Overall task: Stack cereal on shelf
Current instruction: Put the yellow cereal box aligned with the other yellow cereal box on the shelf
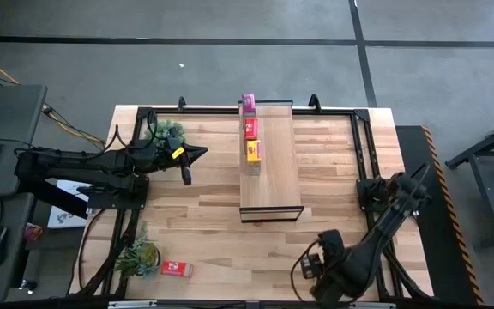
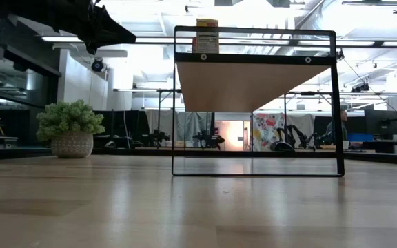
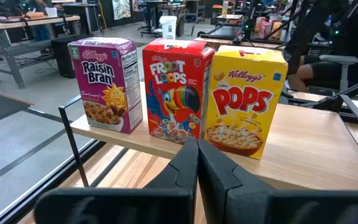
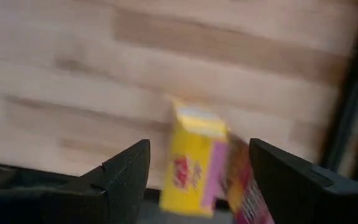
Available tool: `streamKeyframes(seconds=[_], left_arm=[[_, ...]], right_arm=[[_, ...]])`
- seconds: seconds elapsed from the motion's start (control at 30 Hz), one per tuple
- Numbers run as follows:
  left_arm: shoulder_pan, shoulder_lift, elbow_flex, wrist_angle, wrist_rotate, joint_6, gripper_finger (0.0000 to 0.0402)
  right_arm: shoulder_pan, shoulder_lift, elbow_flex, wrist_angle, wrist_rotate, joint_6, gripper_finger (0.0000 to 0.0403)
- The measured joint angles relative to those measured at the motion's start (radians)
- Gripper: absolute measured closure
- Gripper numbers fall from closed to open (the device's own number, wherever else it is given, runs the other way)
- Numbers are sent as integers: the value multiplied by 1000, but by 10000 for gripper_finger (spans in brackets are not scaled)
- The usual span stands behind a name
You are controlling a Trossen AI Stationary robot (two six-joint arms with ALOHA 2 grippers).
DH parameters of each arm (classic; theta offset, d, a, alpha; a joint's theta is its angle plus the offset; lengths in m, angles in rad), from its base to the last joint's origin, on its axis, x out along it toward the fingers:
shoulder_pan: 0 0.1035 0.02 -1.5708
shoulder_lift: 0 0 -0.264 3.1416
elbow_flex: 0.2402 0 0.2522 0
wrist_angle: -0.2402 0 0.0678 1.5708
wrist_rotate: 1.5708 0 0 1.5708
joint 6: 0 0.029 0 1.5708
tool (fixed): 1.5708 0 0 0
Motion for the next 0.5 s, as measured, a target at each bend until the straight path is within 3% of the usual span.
streamKeyframes(seconds=[0.2,0.5], left_arm=[[0,1,0,0,0,0,401],[0,2,0,0,0,1,401]], right_arm=[[15,81,43,11,-21,19,137],[29,79,6,6,10,88,137]])
